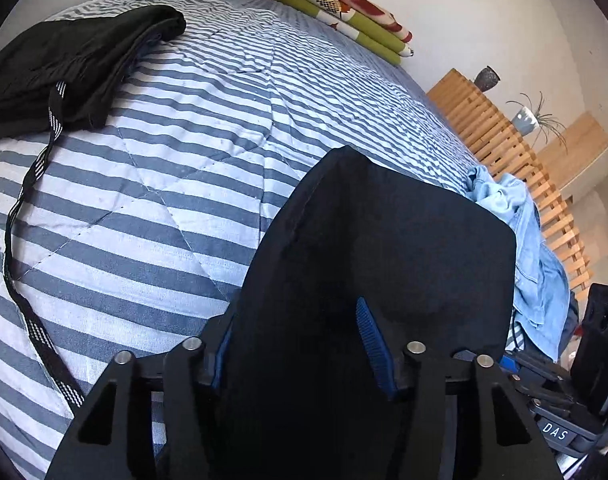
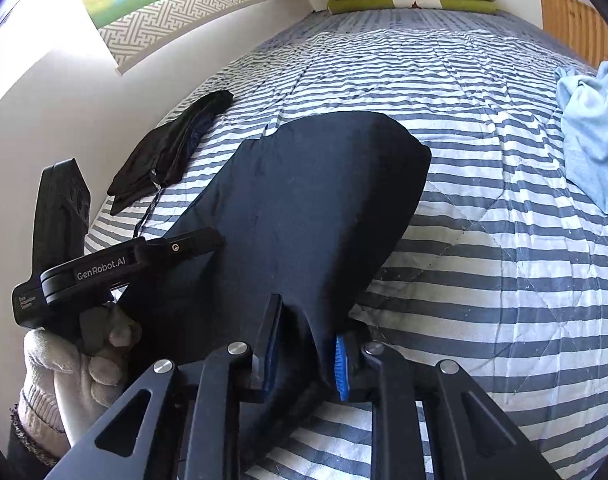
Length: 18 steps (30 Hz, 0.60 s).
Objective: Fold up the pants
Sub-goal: 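Grasp the folded navy pants with both tools, then lift and carry the folded navy pants with both tools toward the black garment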
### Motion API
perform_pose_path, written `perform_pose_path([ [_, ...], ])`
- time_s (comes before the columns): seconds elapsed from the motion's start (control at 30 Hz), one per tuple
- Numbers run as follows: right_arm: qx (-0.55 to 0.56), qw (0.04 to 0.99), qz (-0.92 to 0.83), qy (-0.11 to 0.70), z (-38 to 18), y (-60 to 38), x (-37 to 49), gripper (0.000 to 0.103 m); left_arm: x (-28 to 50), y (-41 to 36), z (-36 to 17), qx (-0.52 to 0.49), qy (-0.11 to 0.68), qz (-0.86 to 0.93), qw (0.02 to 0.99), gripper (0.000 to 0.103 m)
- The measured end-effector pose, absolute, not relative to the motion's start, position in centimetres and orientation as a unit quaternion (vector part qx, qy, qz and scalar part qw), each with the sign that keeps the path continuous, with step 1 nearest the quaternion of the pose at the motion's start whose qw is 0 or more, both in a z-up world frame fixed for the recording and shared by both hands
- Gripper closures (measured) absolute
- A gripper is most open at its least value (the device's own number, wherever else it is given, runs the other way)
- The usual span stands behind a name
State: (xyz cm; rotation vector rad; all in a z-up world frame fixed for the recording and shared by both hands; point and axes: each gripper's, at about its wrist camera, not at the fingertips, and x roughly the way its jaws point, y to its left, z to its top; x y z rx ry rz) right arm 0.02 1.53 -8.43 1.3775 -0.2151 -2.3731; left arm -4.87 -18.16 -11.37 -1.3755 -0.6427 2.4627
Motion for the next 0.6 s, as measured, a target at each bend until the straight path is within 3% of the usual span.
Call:
perform_pose_path([
  [0.07, 0.491, 0.188, -0.848, -0.070, -8.4, 1.5, 0.1, 0.083, -4.8, -18.9, -11.3, -0.472, -0.252, 0.836, 0.121, 0.068],
  [0.17, 0.484, 0.187, -0.853, -0.062, -8.0, 1.4, 0.6, 0.084, -4.0, -19.8, -10.6, -0.467, -0.267, 0.834, 0.121, 0.079],
  [0.27, 0.475, 0.187, -0.858, -0.054, -7.5, 1.3, 1.2, 0.085, -3.1, -18.2, -8.6, -0.454, -0.219, 0.857, 0.107, 0.086],
  [0.37, 0.461, 0.186, -0.867, -0.033, -7.0, 1.0, 2.0, 0.086, -2.2, -16.6, -6.7, -0.440, -0.178, 0.874, 0.109, 0.092],
  [0.6, 0.430, 0.182, -0.884, 0.006, -5.9, 0.5, 3.8, 0.087, -0.6, -16.0, -5.4, -0.429, -0.161, 0.880, 0.125, 0.094],
])
